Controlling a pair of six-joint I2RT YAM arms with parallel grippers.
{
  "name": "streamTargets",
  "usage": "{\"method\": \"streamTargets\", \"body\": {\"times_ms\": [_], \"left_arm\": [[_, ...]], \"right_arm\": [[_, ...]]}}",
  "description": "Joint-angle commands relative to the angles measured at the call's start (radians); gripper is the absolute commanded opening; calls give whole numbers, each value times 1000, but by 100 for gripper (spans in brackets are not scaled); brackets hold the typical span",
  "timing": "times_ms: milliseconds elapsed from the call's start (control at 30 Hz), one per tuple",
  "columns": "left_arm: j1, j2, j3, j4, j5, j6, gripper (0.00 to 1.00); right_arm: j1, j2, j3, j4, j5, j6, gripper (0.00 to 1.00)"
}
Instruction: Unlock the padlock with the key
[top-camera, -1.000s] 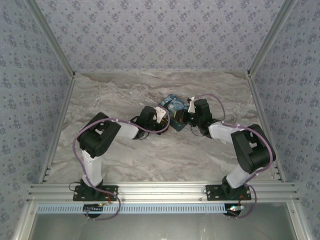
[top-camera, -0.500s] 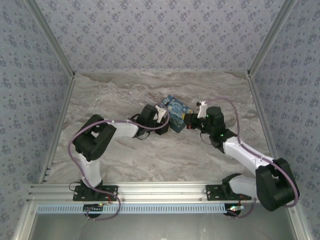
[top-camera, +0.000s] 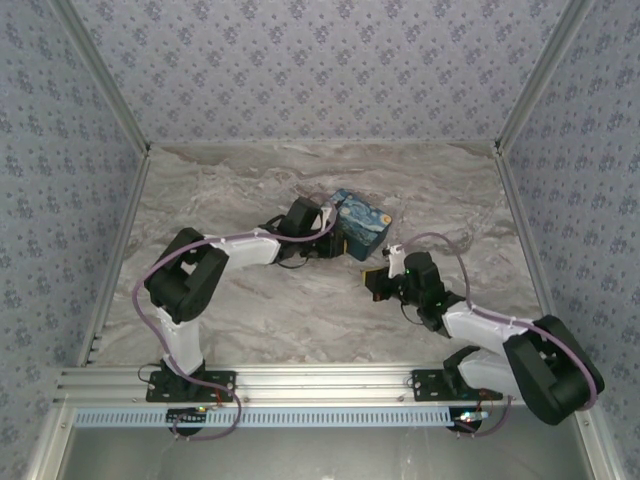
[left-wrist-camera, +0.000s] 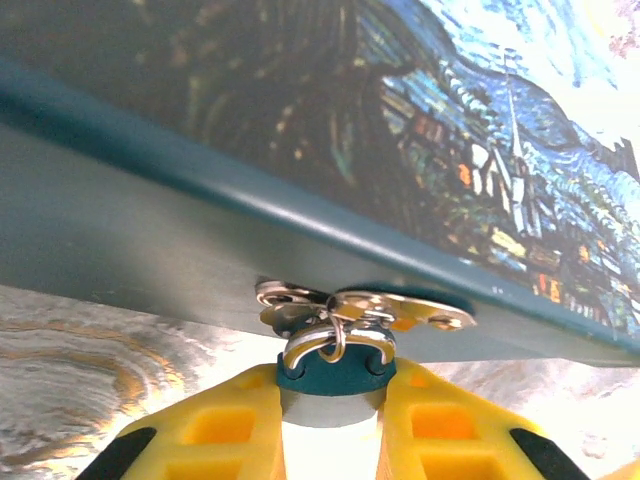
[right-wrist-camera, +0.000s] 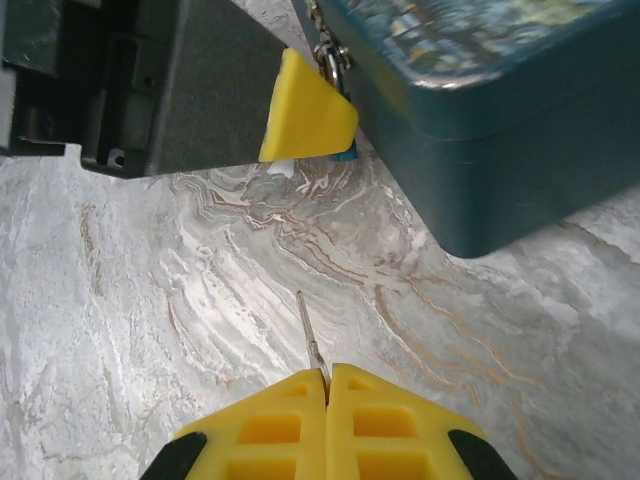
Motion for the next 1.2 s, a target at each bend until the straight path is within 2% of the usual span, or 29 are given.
{"method": "streamTargets", "body": {"times_ms": [0,300,500,867,1167], "left_arm": [[-14,-28,47,-15,51,-87,13],[-22,-43,41,39,75,-203,11],[-24,-66,11,97,58,-288,11],[-25,-80,-37,199,41,-424,13],[-25,-85,-48,222,45,-459,13]], "right_arm": [[22,62,-5,133,21,-45,0],[54,193,-14,295,90,-48,0],[66,246,-12,334,138,-43,0],[73,273,-12,379,188,-32,0],[70,277,-11,422,206,-31,0]]}}
